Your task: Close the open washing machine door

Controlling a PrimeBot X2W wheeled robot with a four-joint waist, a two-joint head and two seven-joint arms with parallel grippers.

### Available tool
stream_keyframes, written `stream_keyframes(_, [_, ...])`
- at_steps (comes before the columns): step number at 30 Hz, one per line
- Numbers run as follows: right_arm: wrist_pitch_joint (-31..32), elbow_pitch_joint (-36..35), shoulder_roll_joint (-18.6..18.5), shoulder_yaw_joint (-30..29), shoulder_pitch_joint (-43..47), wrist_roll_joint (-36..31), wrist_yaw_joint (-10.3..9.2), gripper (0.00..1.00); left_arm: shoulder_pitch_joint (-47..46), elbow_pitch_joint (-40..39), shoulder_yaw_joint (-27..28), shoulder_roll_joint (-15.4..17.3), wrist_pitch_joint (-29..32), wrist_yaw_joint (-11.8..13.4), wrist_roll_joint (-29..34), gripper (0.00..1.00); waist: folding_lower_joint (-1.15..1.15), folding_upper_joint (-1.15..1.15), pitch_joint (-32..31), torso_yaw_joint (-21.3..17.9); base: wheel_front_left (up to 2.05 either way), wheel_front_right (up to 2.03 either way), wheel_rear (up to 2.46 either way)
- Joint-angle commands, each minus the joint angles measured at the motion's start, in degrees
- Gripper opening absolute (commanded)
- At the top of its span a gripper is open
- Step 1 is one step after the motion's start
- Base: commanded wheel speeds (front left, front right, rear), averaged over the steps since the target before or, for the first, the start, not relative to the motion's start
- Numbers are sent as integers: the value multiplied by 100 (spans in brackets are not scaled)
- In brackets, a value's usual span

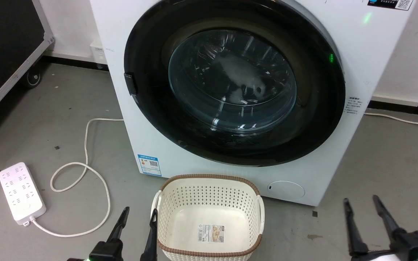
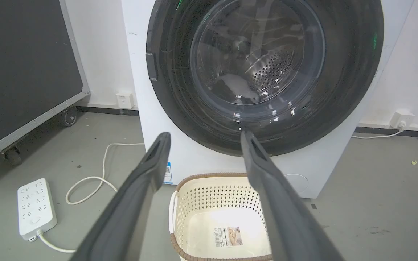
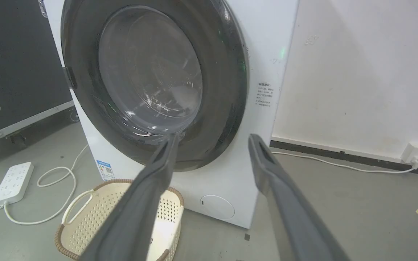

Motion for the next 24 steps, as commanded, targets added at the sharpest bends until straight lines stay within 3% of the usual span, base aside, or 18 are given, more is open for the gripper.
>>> stream_keyframes(1, [-43, -72, 35, 13, 31, -208, -3, 100, 67, 18, 14, 7, -30, -43, 51, 100, 0, 0, -3, 7, 0, 0, 0])
stream_keyframes(11, [-50, -99, 47, -69, -60, -593, -3, 100, -18, 74, -32, -30, -30, -49, 82, 100, 0, 0, -23, 62, 0, 0, 0])
stream_keyframes(12, [-2, -98, 27, -66, -17, -582, 1, 0, 4, 71, -37, -24, 0, -40, 49, 0, 0, 0, -24, 62, 0, 0, 0])
stream_keyframes(24, [116, -125, 29, -31, -56, -555, 2, 0, -36, 17, 14, -31, 114, -32, 87, 0, 0, 0, 2, 41, 0, 0, 0])
